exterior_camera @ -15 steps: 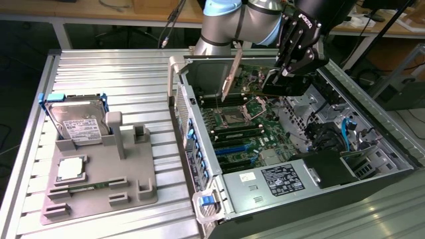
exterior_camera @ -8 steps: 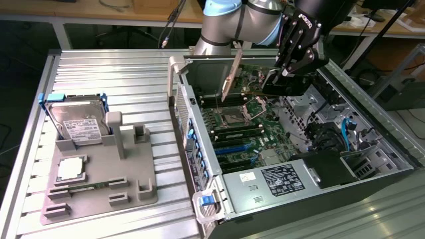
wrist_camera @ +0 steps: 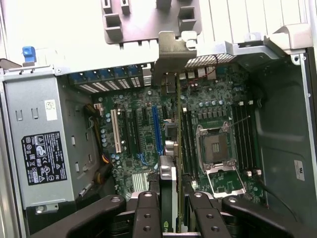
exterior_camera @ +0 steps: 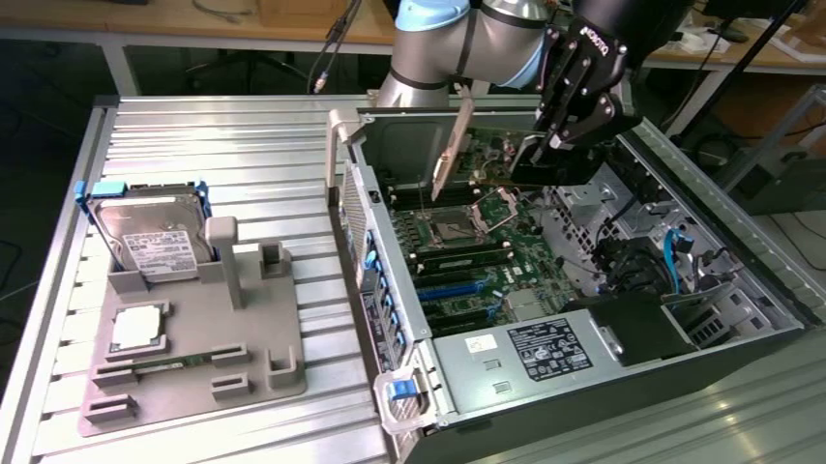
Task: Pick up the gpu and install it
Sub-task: 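Insert the gpu into the slot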
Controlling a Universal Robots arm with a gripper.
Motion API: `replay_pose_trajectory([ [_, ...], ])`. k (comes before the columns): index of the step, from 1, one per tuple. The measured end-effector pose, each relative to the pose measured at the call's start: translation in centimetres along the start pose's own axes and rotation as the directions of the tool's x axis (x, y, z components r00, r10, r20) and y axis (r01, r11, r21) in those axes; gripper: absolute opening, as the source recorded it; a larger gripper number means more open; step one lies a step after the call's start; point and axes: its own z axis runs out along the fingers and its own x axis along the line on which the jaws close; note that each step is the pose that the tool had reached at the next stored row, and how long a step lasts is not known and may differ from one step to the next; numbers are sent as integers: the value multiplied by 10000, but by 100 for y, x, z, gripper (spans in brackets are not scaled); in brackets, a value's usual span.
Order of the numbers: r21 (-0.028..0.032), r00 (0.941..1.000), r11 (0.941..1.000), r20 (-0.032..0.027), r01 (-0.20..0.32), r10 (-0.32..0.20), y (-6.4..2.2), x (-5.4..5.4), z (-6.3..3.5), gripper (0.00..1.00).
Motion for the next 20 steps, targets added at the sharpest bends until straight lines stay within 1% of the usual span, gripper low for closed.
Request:
replay_pose_trajectory([
  [5, -11, 9993, 9993, -24, 375, -375, -10, -1, -1, 27],
  [9, -17, 9983, 9983, -36, 578, -578, -21, -3, -1, 27],
  [13, -26, 9963, 9963, -54, 858, -858, -31, -4, -2, 27],
  [20, -35, 9935, 9936, -71, 1133, -1133, -37, -5, -3, 27],
])
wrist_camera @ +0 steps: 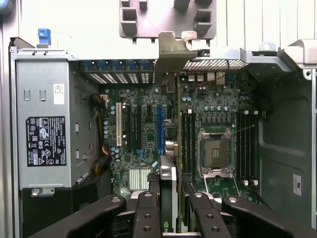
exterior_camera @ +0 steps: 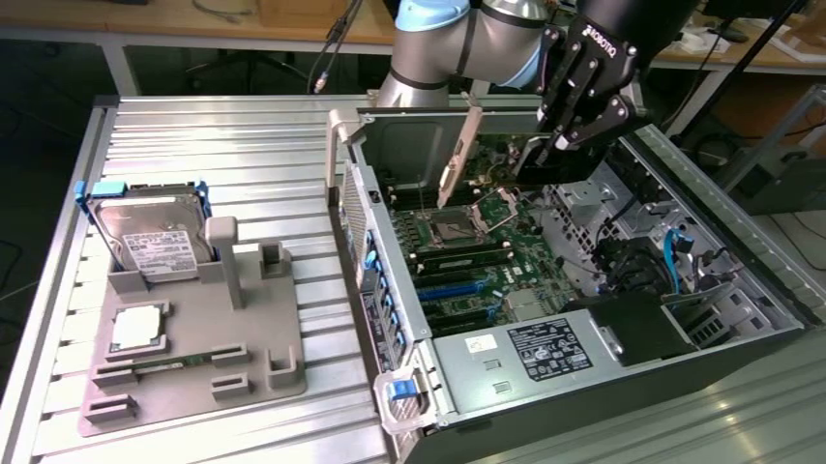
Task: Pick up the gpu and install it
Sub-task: 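Insert the gpu into the slot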
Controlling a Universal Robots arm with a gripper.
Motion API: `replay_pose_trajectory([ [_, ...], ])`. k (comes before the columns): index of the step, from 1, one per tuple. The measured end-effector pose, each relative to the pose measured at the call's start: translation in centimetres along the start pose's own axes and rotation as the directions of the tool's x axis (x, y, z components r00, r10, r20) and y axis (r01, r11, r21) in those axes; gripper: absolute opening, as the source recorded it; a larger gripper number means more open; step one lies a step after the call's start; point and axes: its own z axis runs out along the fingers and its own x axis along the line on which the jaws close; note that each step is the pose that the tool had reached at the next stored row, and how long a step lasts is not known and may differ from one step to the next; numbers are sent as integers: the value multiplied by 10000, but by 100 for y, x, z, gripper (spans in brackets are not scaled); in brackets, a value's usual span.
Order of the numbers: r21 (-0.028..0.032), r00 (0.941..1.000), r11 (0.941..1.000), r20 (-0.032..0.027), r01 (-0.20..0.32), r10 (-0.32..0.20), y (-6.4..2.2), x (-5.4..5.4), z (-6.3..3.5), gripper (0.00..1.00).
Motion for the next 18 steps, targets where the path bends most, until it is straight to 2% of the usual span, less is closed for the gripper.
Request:
replay_pose_trajectory([
  [3, 7, 10000, 10000, -2, 34, -34, -3, 1, 35, 27],
  [9, 8, 10000, 10000, -4, 72, -72, -3, 1, 39, 27],
  [18, 39, 9999, 9999, -8, 127, -127, -3, 1, 47, 27],
])
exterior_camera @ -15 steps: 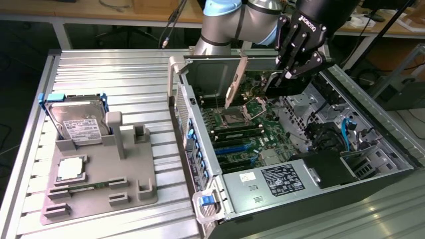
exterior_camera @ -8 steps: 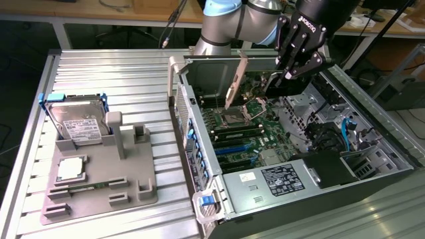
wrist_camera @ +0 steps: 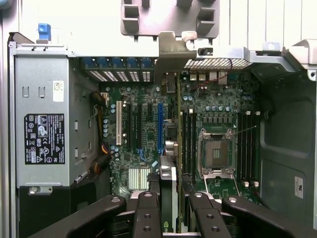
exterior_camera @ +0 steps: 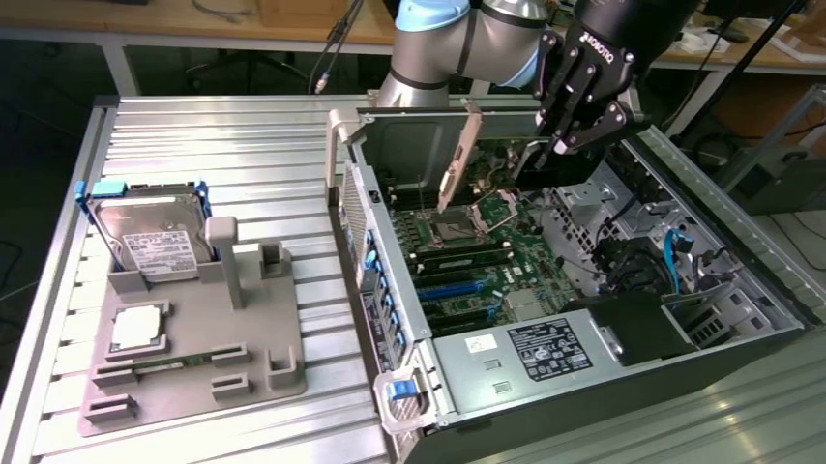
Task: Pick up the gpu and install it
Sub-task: 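Insert the gpu into the slot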
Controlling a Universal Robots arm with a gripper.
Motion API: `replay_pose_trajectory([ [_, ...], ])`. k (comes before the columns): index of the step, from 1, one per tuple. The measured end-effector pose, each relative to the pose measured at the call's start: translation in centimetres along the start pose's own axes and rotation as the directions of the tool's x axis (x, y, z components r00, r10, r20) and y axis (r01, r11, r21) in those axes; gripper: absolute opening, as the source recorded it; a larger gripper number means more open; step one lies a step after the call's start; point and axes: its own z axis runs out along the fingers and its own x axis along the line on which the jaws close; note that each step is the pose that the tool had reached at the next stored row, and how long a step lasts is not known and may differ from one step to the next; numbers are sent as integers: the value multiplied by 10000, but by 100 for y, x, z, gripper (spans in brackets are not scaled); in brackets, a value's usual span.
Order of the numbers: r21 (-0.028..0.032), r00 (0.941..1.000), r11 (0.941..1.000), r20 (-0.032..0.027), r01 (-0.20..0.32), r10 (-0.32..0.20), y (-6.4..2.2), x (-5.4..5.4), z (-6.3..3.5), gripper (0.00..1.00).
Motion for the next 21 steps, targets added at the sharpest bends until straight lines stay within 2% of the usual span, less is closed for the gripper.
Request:
replay_pose_trajectory([
  [21, 41, 10000, 9999, -7, 94, -94, -2, 2, 28, 27],
])
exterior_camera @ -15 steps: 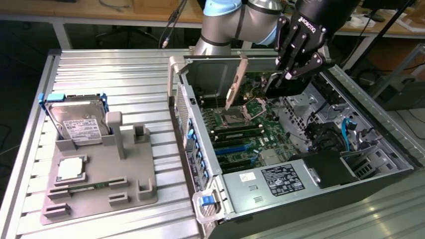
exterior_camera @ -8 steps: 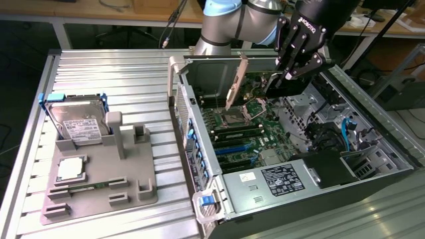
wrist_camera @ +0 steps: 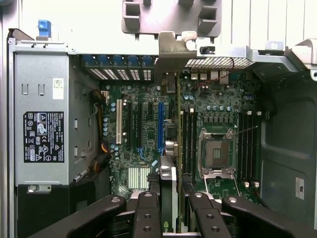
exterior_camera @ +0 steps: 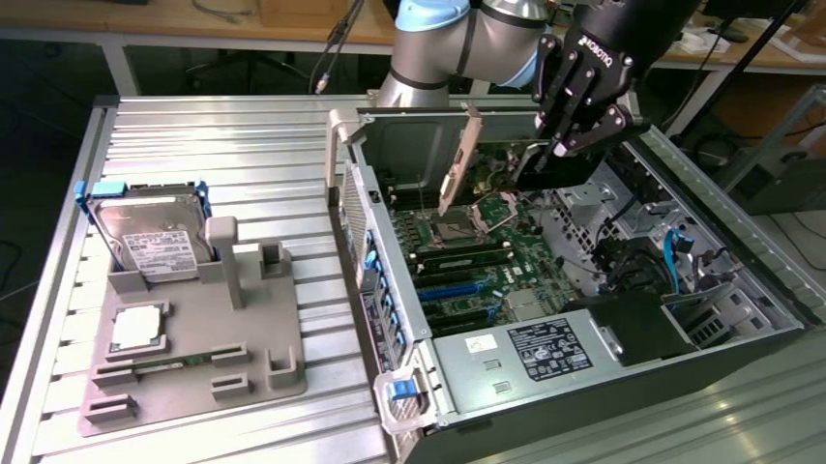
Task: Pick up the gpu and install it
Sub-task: 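Insert the gpu into the slot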
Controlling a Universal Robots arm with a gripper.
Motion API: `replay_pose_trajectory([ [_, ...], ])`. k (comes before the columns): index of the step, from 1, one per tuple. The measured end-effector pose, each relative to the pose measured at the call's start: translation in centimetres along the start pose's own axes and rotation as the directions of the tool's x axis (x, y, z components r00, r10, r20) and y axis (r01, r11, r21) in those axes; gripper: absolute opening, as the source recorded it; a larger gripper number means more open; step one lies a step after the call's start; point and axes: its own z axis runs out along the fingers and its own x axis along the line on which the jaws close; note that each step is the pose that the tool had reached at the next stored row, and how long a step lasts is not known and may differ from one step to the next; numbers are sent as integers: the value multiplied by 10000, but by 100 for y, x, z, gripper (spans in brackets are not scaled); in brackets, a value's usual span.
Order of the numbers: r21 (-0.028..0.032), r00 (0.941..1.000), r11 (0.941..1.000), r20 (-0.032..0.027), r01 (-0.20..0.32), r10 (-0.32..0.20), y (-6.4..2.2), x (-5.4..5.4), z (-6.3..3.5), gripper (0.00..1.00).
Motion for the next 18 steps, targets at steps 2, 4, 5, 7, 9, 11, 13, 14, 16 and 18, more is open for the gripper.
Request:
replay_pose_trajectory([
  [2, 0, 10000, 10000, 1, 1, -1, -1, 0, 6, 27],
  [4, 0, 10000, 10000, 1, 2, -2, -2, 1, 15, 27],
  [5, 0, 10000, 10000, 1, 2, -2, -2, 1, 20, 27],
  [7, 0, 10000, 10000, 0, 1, -1, -2, 1, 28, 27],
  [9, 0, 10000, 10000, 1, 2, -2, -3, 1, 36, 27],
  [11, 0, 10000, 10000, 1, 2, -2, -3, 1, 45, 27],
  [13, 0, 10000, 10000, 1, 1, -1, -4, 2, 58, 27],
  [14, 0, 10000, 10000, 1, 1, -1, -4, 2, 63, 27],
  [16, 0, 10000, 10000, 1, 1, -1, -5, 2, 73, 27],
  [18, 0, 10000, 10000, 0, 1, -1, -5, 2, 83, 27],
])
